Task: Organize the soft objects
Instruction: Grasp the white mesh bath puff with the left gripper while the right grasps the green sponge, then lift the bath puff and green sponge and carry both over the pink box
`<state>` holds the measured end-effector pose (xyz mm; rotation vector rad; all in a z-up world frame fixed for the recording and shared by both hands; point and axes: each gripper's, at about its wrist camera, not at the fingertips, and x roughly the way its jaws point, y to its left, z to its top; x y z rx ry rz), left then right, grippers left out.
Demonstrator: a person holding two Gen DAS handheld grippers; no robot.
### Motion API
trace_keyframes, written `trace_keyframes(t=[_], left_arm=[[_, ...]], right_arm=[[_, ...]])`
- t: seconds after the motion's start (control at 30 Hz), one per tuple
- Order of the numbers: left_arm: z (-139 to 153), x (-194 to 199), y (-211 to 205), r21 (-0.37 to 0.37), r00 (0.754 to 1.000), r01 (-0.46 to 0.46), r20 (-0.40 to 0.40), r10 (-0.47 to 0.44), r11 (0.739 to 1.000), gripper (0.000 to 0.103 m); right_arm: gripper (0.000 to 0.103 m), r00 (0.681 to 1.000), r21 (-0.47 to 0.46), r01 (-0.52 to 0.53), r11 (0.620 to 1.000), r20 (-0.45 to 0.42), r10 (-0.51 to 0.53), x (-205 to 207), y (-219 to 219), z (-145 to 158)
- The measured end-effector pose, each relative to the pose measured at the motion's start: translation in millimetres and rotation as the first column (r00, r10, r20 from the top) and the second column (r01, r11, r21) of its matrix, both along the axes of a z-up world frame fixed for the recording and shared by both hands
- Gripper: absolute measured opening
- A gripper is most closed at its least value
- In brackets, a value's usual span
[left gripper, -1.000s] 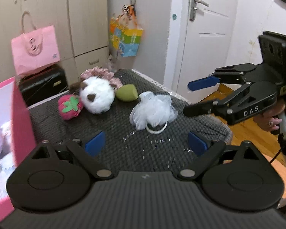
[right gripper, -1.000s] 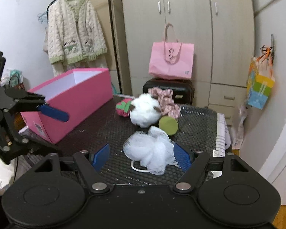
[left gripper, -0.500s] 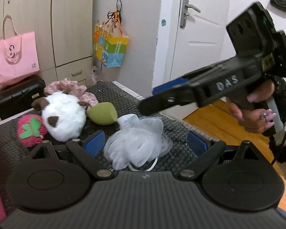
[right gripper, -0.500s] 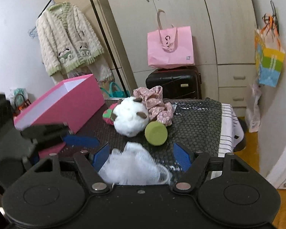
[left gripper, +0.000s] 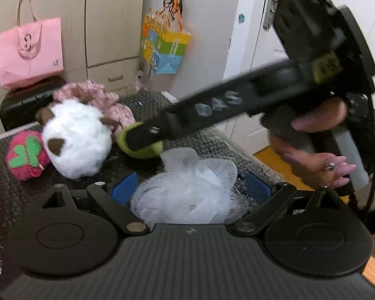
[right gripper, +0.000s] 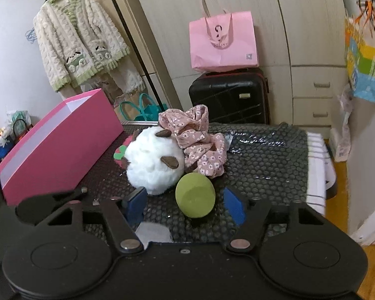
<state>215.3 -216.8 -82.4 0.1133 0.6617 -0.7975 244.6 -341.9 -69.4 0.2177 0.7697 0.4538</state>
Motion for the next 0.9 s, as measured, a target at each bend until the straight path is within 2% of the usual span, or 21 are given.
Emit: trace_keyframes(t=[0.1,0.2,0.27,0.3,0.33,0.37,0.53,0.9], left_arm=[[-7,11,0,-0.013,0.996,-0.029,-0.083,0.028,0.999,0.092],[-6,12,2,-0.026,0.998,-0.040,-0.057,0.039,0.999,0.085],[-7,14,3,-0.030,0.997,-0.038,-0.067,0.036,0.999,0.063],[-8,15,3,-0.025,0.997,-0.040,-0.073,0.038,0.999,0.059],[-8,15,3,-0.018,0.997,-0.041,-0.068,0.039,0.999,0.050],[-7,14,4,-0.004,0.998,-0.036,-0.054,0.036,0.999,0.047],[-5,4,6,0.018,0.999,-0.038,-0.009,0.038,0.999,0.043],[6,-5,31,-0.056,0.998,-0.060,-0.015,0.060,0.997,0.042]], right_arm=[[0.062,1.000,0.006,0.005,1.000,-0.024,-0.005,7,2,-7],[0.061,1.000,-0.019,0.001,1.000,-0.019,-0.001,8,5,-10],[0.060,1.000,-0.022,0.004,1.000,-0.019,-0.005,10,5,-13],[0.052,1.000,-0.022,0.009,1.000,-0.020,-0.010,11,4,-14],[0.045,1.000,-0.021,0.013,1.000,-0.022,-0.014,12,3,-15],[0.043,1.000,-0.011,0.014,1.000,-0.022,-0.014,13,1,-16],[0.042,1.000,-0.013,0.013,1.000,0.013,-0.013,3,2,-15],[0.042,0.993,-0.008,0.118,0.993,0.022,-0.118,-23,-7,-11]])
